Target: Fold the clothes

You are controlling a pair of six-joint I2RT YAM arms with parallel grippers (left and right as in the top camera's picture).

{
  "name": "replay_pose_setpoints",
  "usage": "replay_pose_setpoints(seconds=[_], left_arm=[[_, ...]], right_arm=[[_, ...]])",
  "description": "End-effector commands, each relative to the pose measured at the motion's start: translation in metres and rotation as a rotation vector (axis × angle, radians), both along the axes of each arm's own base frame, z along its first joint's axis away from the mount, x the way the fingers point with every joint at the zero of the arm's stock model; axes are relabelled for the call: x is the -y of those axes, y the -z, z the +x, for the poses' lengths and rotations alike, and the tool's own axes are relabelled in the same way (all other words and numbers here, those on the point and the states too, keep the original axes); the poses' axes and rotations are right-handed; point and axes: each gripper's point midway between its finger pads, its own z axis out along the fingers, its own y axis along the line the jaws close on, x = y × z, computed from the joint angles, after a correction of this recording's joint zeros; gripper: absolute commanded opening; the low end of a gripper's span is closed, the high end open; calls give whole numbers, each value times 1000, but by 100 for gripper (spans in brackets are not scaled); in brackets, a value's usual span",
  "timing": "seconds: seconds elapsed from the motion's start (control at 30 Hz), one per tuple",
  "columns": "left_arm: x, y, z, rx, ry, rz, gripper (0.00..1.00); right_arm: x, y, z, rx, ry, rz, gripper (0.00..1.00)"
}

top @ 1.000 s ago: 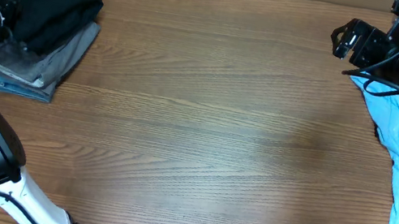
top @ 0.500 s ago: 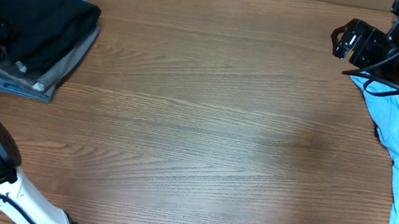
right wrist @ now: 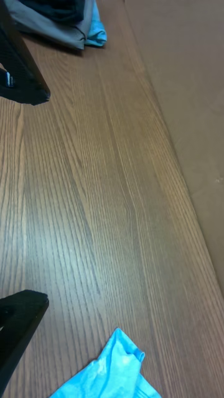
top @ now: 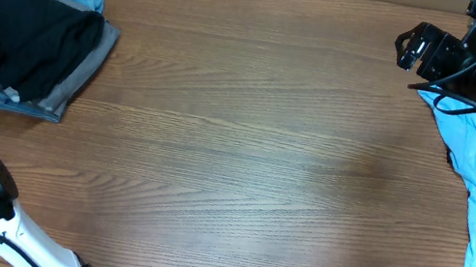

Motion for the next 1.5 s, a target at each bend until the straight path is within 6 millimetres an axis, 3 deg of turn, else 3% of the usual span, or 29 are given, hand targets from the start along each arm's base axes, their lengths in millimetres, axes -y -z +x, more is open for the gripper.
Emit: replay_pose_setpoints(seconds=[0.0,0.03,0.17,0.3,0.43,0.5,0.57,0.6,0.63,0.67,0.7,0.73,0.77,0.9,1.17,1.3,1.37,1.47], left_arm=[[-16,-10,-14,-24,6,56,84],[-16,-11,-16,-24,4,47,100],[-11,-29,-22,4,56,39,100],[-15,-77,-42,-37,53,143,100],[-10,-134,-78,-90,18,261,100],[2,-161,-79,-10,57,289,100],[20,-185,-60,137,231,331,100],[28,-192,-52,198,302,335,99],[36,-197,-44,256,366,327,89],[43,-199,-38,301,413,308,66],[47,-197,-32,331,441,283,31],[47,-192,-28,339,451,258,15],[47,-184,-23,340,462,232,5],[47,-145,-11,329,560,159,4],[55,-15,-14,153,650,-163,4],[60,38,-23,97,670,-270,4],[62,54,-25,79,674,-305,4],[64,44,-20,133,668,-317,7]], right_arm=[[0,-7,-2,18,5,-2,100],[0,-7,-2,17,5,-2,100],[0,-7,-2,17,4,-2,100],[0,-7,-2,17,5,-2,100],[0,-7,-2,17,4,-2,100],[0,-7,-2,18,5,-2,100],[0,-7,-2,18,5,-2,100],[0,-7,-2,18,5,-2,100],[0,-7,-2,18,5,-2,100],[0,-7,-2,18,5,-2,100],[0,-7,-2,17,5,-2,100],[0,-7,-2,17,5,-2,100],[0,-7,-2,18,5,-2,100],[0,-7,-2,18,5,-2,100],[0,-7,-2,18,4,-2,100],[0,-7,-2,18,5,-2,100],[0,-7,-2,18,5,-2,100],[0,-7,-2,17,5,-2,100]])
